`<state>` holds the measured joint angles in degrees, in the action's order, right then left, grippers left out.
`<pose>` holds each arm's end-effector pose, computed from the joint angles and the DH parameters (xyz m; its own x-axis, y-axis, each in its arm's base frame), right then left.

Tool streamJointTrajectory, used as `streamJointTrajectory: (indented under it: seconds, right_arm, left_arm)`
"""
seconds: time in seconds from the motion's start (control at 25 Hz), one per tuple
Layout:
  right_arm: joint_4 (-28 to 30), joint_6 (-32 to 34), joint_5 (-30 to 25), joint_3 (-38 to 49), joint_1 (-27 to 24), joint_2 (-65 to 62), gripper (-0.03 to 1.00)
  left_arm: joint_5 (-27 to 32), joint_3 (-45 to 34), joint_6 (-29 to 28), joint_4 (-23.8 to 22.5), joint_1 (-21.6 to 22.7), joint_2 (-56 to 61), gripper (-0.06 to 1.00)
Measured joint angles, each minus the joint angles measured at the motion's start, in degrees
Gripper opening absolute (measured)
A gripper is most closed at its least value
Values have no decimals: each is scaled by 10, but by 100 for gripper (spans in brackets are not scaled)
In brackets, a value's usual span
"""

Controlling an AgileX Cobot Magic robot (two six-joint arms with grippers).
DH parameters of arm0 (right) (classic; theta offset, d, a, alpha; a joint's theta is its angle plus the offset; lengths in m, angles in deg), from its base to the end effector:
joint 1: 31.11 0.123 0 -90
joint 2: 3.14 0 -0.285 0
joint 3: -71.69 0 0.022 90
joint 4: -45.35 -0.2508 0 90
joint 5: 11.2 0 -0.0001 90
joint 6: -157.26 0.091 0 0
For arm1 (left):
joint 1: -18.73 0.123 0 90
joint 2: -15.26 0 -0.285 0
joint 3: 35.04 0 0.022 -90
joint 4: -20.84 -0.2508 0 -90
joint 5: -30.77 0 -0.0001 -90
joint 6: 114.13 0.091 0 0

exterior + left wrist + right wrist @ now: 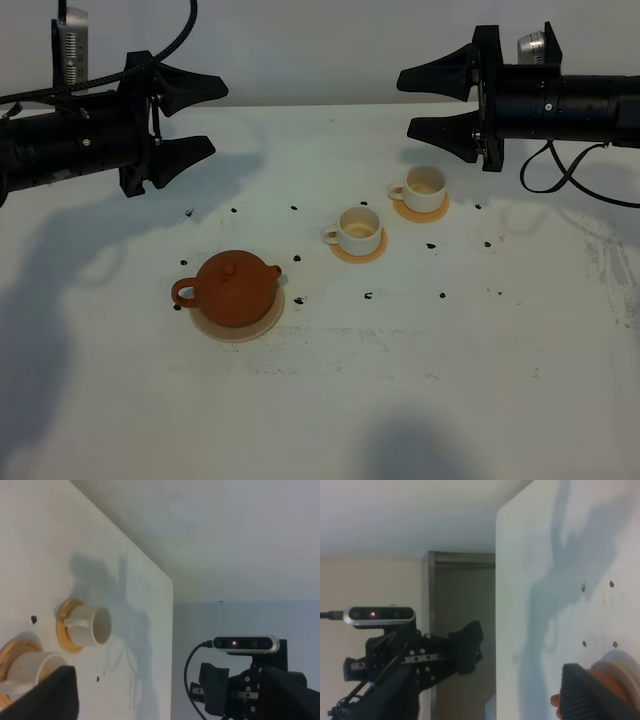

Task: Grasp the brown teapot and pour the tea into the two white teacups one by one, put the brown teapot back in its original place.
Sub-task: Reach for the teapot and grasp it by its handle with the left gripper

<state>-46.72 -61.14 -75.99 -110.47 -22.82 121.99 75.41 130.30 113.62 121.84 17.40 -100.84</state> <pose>0.4042 0.1421 0.2195 -0.9678 0.2188 -0.1248 -0.0737 0.2278 0.9709 0.3851 -0.0718 0.1989 -0.7866 -0.5928 -0.1728 -0.0935 0.3910 -0.9156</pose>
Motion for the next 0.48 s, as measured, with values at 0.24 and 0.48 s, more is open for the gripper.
streamJointTrajectory:
  seconds: [0.24,0.48]
  right_arm:
    - [-5,-4,0,0,0,0,58]
    - [-5,-5,0,0,0,0,58]
  left_arm:
    - [0,0,0,0,0,0,69]
    - [0,0,0,0,1,0,69]
